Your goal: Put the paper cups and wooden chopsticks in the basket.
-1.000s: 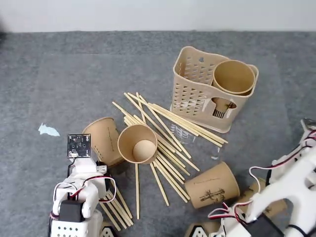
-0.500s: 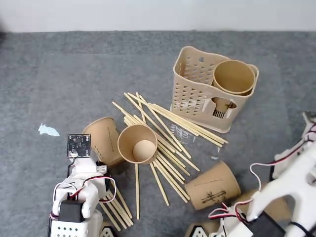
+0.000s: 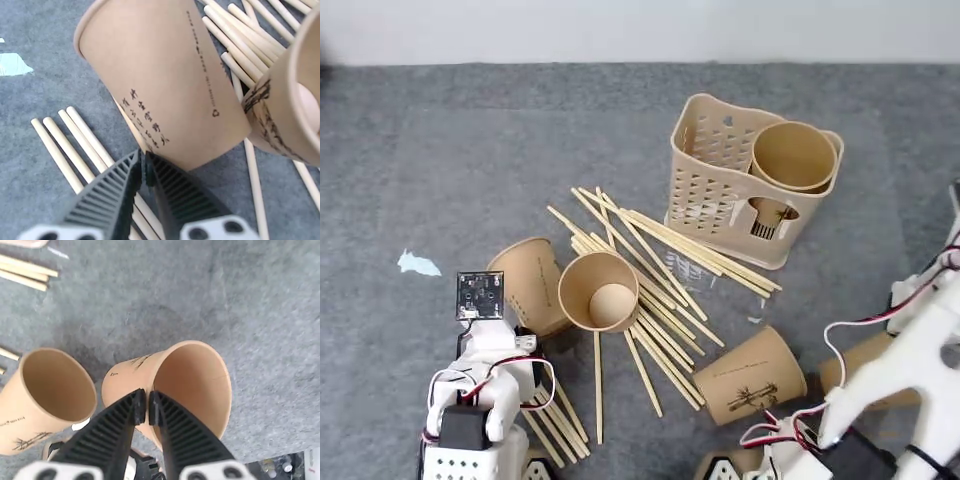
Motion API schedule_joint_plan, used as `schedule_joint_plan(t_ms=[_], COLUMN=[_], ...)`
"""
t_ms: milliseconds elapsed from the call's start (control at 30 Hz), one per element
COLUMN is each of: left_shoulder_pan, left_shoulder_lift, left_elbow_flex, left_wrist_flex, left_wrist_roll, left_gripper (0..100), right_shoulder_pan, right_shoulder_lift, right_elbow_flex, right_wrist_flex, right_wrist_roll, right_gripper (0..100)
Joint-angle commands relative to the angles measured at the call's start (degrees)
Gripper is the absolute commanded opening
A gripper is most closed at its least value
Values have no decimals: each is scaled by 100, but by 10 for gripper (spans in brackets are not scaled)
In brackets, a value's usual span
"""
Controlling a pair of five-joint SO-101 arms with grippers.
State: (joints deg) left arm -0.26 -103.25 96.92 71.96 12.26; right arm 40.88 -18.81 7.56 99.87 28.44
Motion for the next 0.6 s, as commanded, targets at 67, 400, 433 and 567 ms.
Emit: schedule_joint_plan(t_ms=[67,400,433,567], left_shoulder_pan=[0,0,0,0], left_shoulder_lift=[-97,-97,-97,-97], left_elbow_flex=[-48,-48,-48,-48], left_wrist_flex=[18,18,18,18], left_wrist_roll=[-18,-18,-18,-18], left_gripper=[14,14,14,14], right_shoulder_pan=[-75,-664,-708,-980], right_shoulder_lift=[-163,-171,-171,-171], right_elbow_flex=[-844,-2400,-2558,-3024], right_wrist_flex=[136,189,189,189], right_wrist_roll=[35,0,0,-9], right_gripper=[7,7,7,7])
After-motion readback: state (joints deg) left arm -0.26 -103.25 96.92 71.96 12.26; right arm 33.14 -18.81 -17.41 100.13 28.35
